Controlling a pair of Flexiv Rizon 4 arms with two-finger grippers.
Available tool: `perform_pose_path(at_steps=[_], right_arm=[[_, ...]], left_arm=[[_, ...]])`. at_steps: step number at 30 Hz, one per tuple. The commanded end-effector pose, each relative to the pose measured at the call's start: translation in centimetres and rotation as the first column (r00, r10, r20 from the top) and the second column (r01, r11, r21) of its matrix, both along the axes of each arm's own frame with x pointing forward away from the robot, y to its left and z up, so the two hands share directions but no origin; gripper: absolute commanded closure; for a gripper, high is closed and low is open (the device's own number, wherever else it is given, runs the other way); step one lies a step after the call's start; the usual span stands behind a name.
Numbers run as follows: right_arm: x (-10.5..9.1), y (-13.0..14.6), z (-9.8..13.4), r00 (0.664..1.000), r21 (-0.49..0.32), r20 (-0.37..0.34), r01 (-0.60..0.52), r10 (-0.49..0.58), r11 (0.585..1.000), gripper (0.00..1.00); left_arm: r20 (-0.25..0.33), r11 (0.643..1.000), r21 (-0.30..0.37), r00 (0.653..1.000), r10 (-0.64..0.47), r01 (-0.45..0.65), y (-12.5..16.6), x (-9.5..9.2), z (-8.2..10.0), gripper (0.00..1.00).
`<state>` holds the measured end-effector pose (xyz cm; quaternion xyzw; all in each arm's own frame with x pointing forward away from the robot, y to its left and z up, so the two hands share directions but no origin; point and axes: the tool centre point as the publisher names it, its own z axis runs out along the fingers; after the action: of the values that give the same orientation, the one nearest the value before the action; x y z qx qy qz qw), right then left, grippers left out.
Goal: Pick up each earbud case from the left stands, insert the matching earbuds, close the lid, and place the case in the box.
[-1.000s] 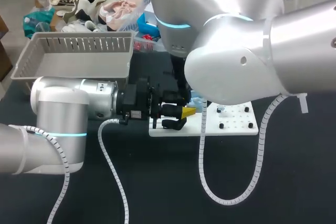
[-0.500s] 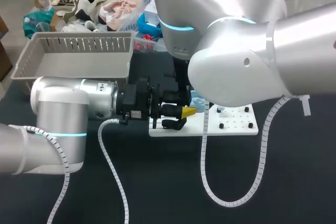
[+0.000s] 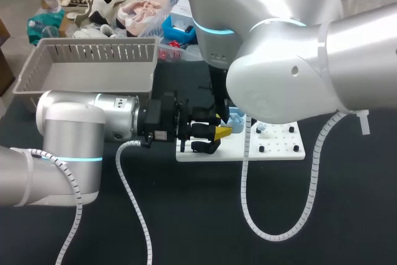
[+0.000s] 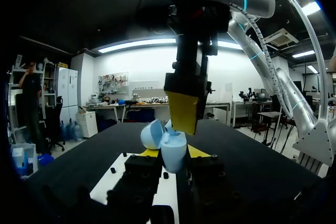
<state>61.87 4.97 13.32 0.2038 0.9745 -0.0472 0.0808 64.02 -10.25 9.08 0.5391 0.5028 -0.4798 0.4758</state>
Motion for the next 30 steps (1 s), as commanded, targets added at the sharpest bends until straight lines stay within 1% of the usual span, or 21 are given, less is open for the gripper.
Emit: perform_pose_path(at_steps=[1, 23, 26, 30], right_arm=[[-0.51, -0.31, 0.14, 1.000, 0.001, 0.006, 0.000, 0.000, 1.000, 0.51], [-0.59, -0.65, 0.65, 1.000, -0.012, 0.021, 0.000, 0.001, 1.000, 0.49], [-0.81, -0.71, 0.80, 1.000, -0.011, 0.023, -0.001, 0.001, 1.000, 0.50], [-1.20, -0.19, 1.06, 0.999, -0.002, 0.029, -0.016, 0.016, 1.000, 0.47]], left_arm=[[0.001, 1.000, -0.001, 1.000, 0.000, 0.000, -0.01, 0.04, -0.03, 1.00], [0.001, 1.000, -0.001, 1.000, 0.000, 0.000, -0.01, 0.04, -0.03, 1.00], [0.001, 1.000, -0.001, 1.000, 0.000, 0.000, -0.01, 0.04, -0.03, 1.00], [0.001, 1.000, -0.001, 1.000, 0.000, 0.000, -0.01, 0.04, -0.03, 1.00]])
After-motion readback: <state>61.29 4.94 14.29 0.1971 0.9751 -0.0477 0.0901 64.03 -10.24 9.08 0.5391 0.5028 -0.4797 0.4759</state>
